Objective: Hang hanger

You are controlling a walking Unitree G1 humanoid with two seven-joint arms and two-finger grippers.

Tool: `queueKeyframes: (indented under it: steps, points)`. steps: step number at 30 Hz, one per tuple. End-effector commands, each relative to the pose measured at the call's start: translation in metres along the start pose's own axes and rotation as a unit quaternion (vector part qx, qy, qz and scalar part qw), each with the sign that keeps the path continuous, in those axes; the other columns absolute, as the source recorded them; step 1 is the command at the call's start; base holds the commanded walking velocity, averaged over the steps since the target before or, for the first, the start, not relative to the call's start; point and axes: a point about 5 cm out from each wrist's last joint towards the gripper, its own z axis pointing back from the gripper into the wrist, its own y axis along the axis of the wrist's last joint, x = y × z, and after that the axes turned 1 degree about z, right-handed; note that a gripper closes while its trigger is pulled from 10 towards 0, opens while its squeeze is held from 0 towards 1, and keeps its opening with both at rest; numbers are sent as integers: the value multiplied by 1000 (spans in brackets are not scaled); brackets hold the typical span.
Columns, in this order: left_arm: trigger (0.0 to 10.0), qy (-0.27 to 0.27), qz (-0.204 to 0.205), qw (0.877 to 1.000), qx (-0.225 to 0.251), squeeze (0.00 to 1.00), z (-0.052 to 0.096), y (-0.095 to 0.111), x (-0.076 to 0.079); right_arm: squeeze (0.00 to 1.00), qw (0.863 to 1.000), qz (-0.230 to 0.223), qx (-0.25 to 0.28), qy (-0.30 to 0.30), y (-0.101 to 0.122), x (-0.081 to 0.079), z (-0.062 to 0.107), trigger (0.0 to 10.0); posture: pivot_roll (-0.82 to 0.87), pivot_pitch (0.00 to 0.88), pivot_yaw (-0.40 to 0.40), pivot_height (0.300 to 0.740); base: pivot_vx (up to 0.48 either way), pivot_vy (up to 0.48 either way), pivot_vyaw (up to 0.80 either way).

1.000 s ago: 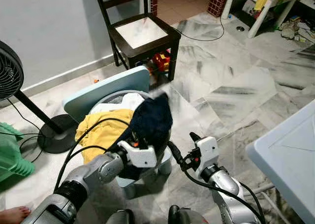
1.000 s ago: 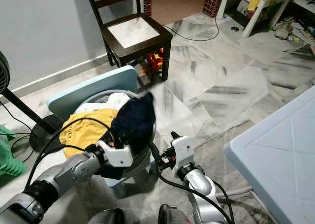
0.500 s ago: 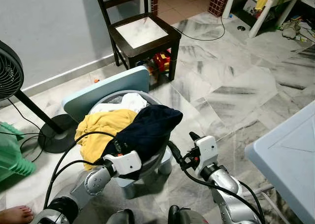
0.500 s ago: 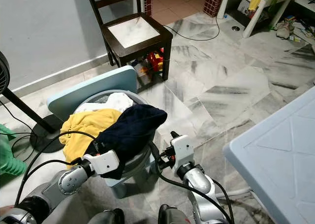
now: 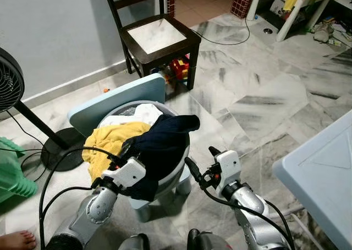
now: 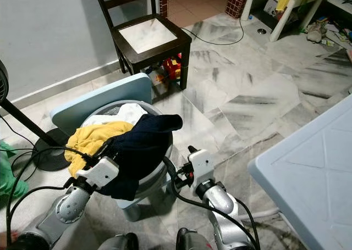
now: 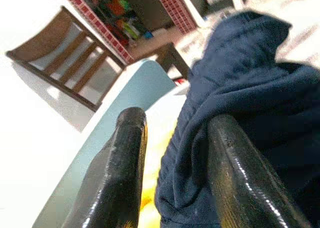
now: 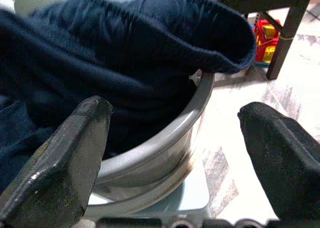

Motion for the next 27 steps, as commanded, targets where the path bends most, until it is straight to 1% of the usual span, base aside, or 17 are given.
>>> queueKeyframes:
  steps: [1, 2, 3, 5, 6, 7, 9, 13, 15, 17, 18, 19, 20, 21, 23, 26, 27]
  points:
    - [10000, 15, 15, 1000, 7, 1000, 3, 3, -2, 0, 1000, 1, -6, 5, -4, -2, 2, 10000, 100, 227, -30, 740, 0, 0, 0]
    - [10000, 37, 39, 999, -7, 1000, 5, 1, -4, 0, 1000, 0, -7, 6, -5, -2, 3, 10000, 100, 227, -30, 740, 0, 0, 0]
    - [10000, 37, 39, 999, -7, 1000, 5, 1, -4, 0, 1000, 0, -7, 6, -5, -2, 3, 10000, 100, 227, -30, 740, 0, 0, 0]
    - [10000, 78, 94, 992, -31, 1000, 10, -2, -7, 0, 1000, 0, -7, 8, -6, -4, 3, 10000, 102, 233, -30, 740, 0, 0, 0]
    - [10000, 78, 94, 992, -31, 1000, 10, -2, -7, 0, 1000, 0, -7, 8, -6, -4, 3, 10000, 102, 233, -30, 740, 0, 0, 0]
    - [10000, 116, 148, 981, -52, 1000, 14, -6, -11, 0, 1000, 0, -8, 9, -6, -5, 4, 10000, 105, 236, -32, 740, 0, 0, 0]
    - [10000, 143, 200, 967, -66, 1000, 19, -6, -15, 0, 1000, 0, -8, 12, -7, -6, 5, 10000, 109, 241, -35, 740, 0, 0, 0]
    - [10000, 153, 229, 959, -70, 1000, 23, -5, -16, 0, 1000, 0, -11, 17, -8, -8, 5, 10000, 117, 244, -39, 740, 0, 0, 0]
    - [10000, 152, 231, 959, -67, 1000, 25, -4, -17, 0, 1000, 1, -11, 19, -8, -8, 4, 10000, 118, 247, -40, 740, 0, 0, 0]
    - [10000, 161, 252, 952, -71, 1000, 28, -3, -17, 0, 1000, 2, -11, 20, -8, -8, 3, 10000, 121, 248, -43, 740, 0, 0, 0]
    - [10000, 172, 291, 937, -84, 1000, 32, -5, -18, 0, 1000, 2, -11, 21, -7, -7, 2, 10000, 125, 250, -44, 740, 0, 0, 0]
    - [10000, 172, 291, 937, -84, 1000, 32, -5, -18, 0, 1000, 2, -11, 21, -7, -7, 2, 10000, 125, 250, -44, 740, 0, 0, 0]
    - [10000, 178, 317, 927, -93, 1000, 34, -6, -17, 0, 1000, 2, -10, 21, -7, -7, 2, 10000, 125, 250, -44, 740, 0, 0, 0]
    - [10000, 179, 357, 911, -106, 1000, 37, -9, -16, 0, 1000, 3, -10, 22, -7, -8, 2, 10000, 129, 252, -44, 740, 0, 0, 0]
    - [10000, 172, 387, 899, -113, 1000, 38, -11, -13, 0, 1000, 3, -10, 23, -7, -8, 2, 10000, 129, 254, -44, 740, 0, 0, 0]
    - [10000, 151, 393, 900, -117, 1000, 35, -10, -9, 0, 1000, 3, -10, 26, -7, -9, 2, 10000, 128, 256, -43, 740, 0, 0, 0]
    - [10000, 140, 388, 903, -118, 1000, 33, -9, -7, 0, 1000, 3, -10, 26, -7, -9, 2, 10000, 126, 257, -43, 740, 0, 0, 0]
